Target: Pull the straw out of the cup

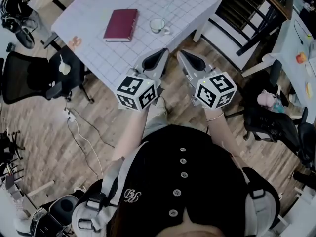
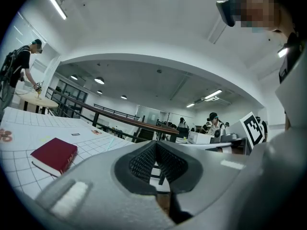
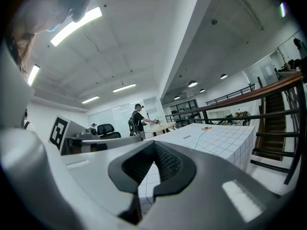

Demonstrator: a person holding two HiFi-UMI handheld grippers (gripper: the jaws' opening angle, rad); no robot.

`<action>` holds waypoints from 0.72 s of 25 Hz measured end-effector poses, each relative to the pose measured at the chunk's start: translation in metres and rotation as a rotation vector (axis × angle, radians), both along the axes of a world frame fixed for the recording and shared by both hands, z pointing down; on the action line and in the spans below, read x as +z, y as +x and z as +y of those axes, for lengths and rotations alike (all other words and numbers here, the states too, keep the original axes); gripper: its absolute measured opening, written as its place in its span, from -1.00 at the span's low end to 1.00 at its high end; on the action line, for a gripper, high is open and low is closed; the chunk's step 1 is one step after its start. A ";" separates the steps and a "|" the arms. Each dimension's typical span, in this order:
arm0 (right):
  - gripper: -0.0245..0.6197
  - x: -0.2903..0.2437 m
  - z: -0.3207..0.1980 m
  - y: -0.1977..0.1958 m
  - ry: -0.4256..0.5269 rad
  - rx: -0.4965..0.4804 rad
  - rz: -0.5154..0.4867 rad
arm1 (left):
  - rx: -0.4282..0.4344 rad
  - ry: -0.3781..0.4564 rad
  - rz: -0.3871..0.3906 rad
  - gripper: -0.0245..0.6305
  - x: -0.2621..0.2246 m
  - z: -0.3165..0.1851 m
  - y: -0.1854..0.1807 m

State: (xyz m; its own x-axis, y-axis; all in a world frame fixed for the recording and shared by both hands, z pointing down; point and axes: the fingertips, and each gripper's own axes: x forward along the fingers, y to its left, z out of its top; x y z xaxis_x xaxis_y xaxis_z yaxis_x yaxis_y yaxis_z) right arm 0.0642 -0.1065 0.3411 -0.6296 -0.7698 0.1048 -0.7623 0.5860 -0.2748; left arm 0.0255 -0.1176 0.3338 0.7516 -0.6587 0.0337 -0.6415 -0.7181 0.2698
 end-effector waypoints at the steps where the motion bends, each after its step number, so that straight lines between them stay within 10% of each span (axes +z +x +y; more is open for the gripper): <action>1: -0.92 -0.001 -0.011 -0.003 0.000 0.006 0.000 | 0.005 0.003 -0.001 -0.93 -0.002 -0.011 -0.003; 18: -0.92 0.017 -0.128 -0.036 -0.028 0.045 0.035 | 0.127 -0.045 0.001 -0.93 0.020 -0.123 -0.017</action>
